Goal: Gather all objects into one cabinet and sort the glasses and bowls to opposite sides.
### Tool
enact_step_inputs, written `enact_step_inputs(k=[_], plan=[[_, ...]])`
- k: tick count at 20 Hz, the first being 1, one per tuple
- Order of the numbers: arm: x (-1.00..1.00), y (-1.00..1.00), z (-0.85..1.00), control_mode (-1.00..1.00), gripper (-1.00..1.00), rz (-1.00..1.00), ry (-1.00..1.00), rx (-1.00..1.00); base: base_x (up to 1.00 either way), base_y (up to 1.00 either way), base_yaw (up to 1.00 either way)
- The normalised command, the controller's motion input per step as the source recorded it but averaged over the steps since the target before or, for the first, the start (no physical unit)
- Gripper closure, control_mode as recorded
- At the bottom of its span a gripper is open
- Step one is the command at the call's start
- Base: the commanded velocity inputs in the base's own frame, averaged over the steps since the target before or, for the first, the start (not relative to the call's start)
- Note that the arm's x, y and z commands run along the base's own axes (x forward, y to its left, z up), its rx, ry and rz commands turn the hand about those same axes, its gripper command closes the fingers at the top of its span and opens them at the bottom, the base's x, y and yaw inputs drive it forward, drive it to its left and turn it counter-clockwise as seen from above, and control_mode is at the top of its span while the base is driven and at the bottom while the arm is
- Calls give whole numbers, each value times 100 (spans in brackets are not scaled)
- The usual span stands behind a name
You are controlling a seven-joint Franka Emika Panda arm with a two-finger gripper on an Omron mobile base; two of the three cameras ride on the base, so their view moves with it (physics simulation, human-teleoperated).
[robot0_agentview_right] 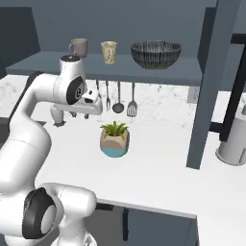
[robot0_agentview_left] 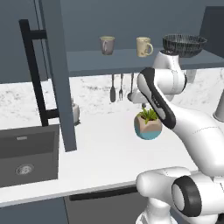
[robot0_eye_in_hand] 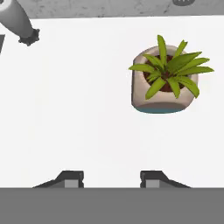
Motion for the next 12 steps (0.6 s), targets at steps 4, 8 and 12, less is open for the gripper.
enact_step_inputs(k=[4, 8, 12], plan=[[0, 0, 0, 100, -100, 0, 0, 0, -44, 0, 3], [0, 0, 0, 100, -100, 0, 0, 0, -97, -7, 5], [0, 0, 0, 100, -100, 0, 0, 0, -100, -7, 6]])
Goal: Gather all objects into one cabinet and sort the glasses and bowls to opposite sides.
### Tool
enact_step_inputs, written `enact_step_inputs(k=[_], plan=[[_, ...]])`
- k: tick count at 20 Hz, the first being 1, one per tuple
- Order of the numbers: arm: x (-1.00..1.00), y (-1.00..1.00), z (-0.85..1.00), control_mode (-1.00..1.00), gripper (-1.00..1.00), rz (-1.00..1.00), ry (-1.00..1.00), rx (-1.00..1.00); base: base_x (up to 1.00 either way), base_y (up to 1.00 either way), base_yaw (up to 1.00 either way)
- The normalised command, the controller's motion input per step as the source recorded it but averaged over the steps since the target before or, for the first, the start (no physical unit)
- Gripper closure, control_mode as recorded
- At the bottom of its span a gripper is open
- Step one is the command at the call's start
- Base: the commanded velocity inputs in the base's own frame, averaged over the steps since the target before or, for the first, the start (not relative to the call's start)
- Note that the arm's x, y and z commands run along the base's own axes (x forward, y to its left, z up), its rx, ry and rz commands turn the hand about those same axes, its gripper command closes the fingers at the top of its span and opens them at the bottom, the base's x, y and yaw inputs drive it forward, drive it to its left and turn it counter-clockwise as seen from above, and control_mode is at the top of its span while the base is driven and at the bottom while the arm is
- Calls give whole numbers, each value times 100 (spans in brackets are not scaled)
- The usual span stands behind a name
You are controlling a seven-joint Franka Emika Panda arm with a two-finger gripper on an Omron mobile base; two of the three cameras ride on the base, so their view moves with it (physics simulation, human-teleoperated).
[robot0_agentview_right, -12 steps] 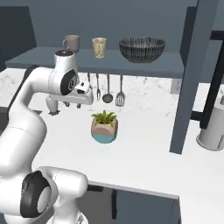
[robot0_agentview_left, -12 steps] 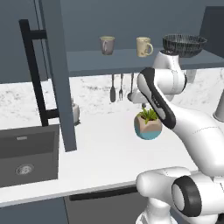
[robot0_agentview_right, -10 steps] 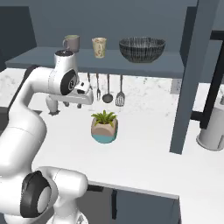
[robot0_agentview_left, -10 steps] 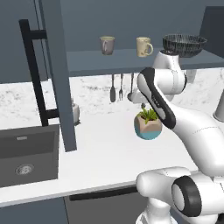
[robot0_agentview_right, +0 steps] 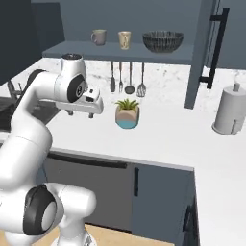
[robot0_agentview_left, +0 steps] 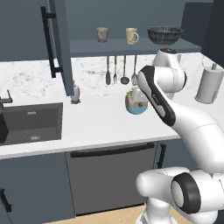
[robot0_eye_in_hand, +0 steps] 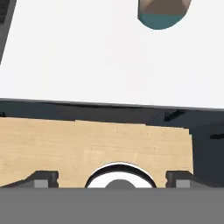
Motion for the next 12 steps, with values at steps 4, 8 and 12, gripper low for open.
enact_step_inputs(k=[4, 8, 12], plan=[[0, 0, 0, 100, -100, 0, 0, 0, -96, -6, 5], [0, 0, 0, 100, -100, 0, 0, 0, -83, -7, 5], [0, 0, 0, 100, -100, 0, 0, 0, -32, -3, 13]])
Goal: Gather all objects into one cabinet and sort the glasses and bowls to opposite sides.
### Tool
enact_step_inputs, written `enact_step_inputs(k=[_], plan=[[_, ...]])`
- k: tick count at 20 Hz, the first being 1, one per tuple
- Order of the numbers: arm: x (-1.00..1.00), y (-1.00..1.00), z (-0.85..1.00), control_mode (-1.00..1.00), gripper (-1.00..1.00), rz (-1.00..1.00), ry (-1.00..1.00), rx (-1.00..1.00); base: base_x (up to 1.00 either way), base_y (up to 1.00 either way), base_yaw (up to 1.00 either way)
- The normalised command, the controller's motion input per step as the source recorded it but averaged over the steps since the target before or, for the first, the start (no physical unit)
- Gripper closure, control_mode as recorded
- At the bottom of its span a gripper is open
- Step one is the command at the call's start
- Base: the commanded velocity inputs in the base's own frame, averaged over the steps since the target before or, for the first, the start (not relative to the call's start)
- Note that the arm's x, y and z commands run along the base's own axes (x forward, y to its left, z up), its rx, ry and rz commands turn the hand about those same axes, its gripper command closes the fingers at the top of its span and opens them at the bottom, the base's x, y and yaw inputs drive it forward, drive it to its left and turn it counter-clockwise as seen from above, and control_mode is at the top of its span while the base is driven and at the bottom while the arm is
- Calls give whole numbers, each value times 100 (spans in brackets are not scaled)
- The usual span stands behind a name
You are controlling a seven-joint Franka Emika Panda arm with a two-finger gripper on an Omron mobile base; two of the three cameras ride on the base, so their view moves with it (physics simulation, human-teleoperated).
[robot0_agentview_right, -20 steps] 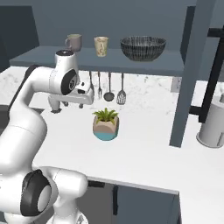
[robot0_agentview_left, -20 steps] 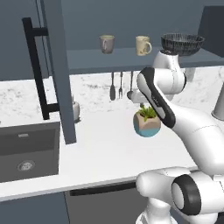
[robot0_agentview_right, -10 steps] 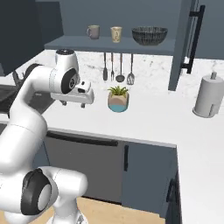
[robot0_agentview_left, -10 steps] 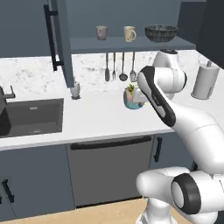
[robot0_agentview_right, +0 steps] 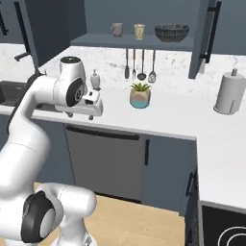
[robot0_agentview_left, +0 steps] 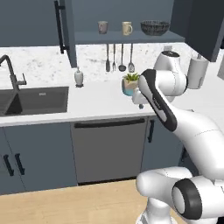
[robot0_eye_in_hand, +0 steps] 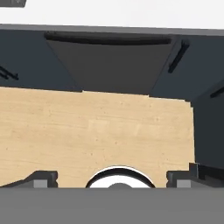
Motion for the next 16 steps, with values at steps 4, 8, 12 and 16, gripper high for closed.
enact_step_inputs(k=[4, 8, 12, 16], plan=[[0, 0, 0, 100, -100, 0, 0, 0, -14, -1, 45], [0, 0, 0, 100, -100, 0, 0, 0, -8, 0, 71], [0, 0, 0, 100, -100, 0, 0, 0, -2, 0, 83], [0, 0, 0, 100, -100, 0, 0, 0, 0, 0, 82]])
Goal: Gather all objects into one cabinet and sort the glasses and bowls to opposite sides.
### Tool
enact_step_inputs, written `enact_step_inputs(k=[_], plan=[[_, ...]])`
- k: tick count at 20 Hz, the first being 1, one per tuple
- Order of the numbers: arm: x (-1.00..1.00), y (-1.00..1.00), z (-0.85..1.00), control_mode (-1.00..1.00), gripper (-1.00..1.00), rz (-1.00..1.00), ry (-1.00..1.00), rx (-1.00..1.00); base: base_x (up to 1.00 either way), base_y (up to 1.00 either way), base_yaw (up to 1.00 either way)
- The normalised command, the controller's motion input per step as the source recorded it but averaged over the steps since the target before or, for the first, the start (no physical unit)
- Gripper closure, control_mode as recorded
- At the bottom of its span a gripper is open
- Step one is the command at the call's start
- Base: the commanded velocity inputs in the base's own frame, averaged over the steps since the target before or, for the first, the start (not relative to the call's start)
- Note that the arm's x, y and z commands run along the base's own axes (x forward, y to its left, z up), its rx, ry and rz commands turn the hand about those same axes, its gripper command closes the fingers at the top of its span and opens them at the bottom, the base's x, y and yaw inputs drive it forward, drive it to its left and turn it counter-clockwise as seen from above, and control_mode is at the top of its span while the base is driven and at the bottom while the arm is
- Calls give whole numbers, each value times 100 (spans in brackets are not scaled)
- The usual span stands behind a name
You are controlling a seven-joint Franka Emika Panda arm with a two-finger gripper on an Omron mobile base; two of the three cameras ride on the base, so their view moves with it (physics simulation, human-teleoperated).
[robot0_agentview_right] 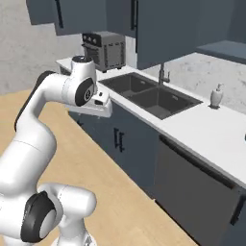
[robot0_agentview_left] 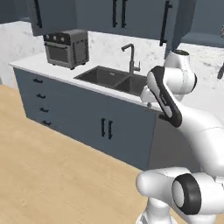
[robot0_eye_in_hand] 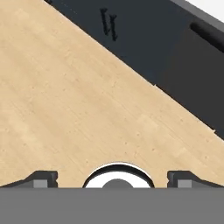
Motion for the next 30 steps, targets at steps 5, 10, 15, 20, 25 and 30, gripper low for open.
enact_step_inputs(k=[5, 10, 15, 20, 25, 30], plan=[[0, 0, 0, 100, -100, 0, 0, 0, 22, 0, 85], [0, 0, 0, 100, -100, 0, 0, 0, 65, 0, 69], [0, 0, 0, 100, -100, 0, 0, 0, 100, 0, 59], [0, 0, 0, 100, -100, 0, 0, 0, 100, 0, 26], [0, 0, 0, 100, -100, 0, 0, 0, 100, 0, 10], [0, 0, 0, 100, -100, 0, 0, 0, 100, 0, 1]])
